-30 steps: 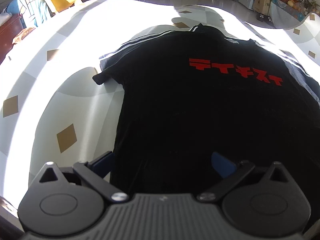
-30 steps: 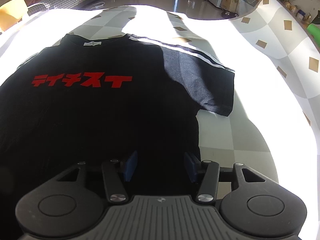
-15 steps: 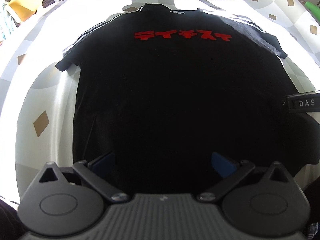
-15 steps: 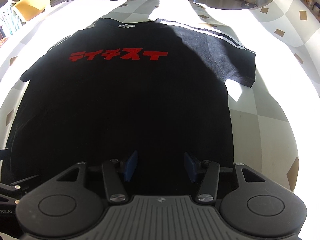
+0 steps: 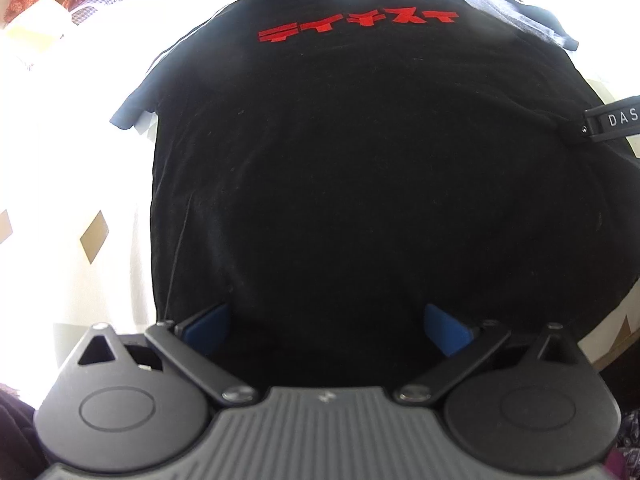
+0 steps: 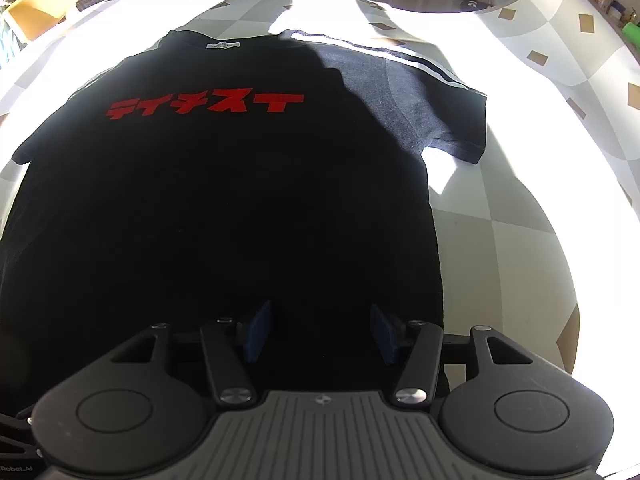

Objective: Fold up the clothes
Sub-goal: 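Move the right gripper down to the shirt's side edge below the sleeve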

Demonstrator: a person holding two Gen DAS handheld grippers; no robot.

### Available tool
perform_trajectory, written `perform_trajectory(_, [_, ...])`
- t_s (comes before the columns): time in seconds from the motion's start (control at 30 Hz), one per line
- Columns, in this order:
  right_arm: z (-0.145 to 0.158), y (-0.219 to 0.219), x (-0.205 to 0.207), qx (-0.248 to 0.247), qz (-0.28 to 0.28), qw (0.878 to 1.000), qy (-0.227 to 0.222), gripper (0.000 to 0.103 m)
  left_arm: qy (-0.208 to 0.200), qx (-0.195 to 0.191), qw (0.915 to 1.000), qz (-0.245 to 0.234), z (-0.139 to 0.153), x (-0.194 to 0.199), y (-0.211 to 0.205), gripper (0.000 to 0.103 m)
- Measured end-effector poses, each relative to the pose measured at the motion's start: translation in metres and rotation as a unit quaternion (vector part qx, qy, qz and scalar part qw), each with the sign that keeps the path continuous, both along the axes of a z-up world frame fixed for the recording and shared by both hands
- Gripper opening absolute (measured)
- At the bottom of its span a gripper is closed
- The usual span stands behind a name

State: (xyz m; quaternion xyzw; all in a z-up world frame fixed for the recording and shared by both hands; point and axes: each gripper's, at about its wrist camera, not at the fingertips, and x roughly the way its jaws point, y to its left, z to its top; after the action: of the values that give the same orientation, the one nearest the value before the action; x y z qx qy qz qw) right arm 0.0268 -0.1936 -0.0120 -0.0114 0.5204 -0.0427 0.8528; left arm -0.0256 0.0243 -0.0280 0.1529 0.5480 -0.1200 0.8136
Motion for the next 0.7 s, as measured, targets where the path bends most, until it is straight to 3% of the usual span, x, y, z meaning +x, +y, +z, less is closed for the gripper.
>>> perform_trajectory(0.7, [-0.004,-0.002,0.001,-0.001,-0.013,1.0,0.005,0.052,0.014,0.016,0.9997,0.015,0.008,-0.015,0.016,0.103])
